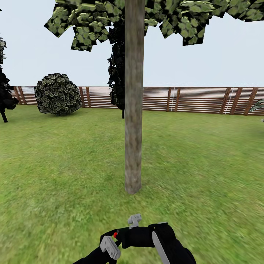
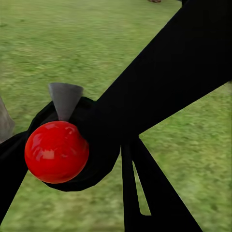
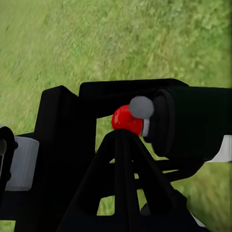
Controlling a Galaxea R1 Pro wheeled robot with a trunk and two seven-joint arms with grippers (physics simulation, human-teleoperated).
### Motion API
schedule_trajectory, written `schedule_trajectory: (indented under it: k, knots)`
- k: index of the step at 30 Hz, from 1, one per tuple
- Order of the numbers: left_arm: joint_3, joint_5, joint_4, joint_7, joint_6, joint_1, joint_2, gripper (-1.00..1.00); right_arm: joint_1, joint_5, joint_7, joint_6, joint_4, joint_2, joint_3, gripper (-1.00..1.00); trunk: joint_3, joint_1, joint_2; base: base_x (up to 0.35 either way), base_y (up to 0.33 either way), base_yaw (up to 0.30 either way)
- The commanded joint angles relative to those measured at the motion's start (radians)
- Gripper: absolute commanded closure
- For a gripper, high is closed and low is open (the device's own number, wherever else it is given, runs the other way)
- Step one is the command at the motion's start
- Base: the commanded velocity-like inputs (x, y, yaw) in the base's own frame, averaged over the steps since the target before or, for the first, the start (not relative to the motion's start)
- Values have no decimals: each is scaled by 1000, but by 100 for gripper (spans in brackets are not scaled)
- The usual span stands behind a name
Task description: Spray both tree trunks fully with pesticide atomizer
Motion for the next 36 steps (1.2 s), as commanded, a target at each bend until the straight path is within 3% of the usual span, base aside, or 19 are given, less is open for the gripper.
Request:
schedule_trajectory:
  k: [1,15,36]
  knots:
    - [-2,0,0,0,-5,-1,1,100,0,-10,-6,8,0,0,0,100,0,0,-1,0,0,0]
    - [-24,0,0,0,-5,-1,1,100,0,-10,-9,8,0,0,0,100,0,0,-1,0,0,0]
    - [-28,0,-4,2,-5,0,2,100,0,-10,-9,8,0,0,0,100,0,0,-1,0,0,0]
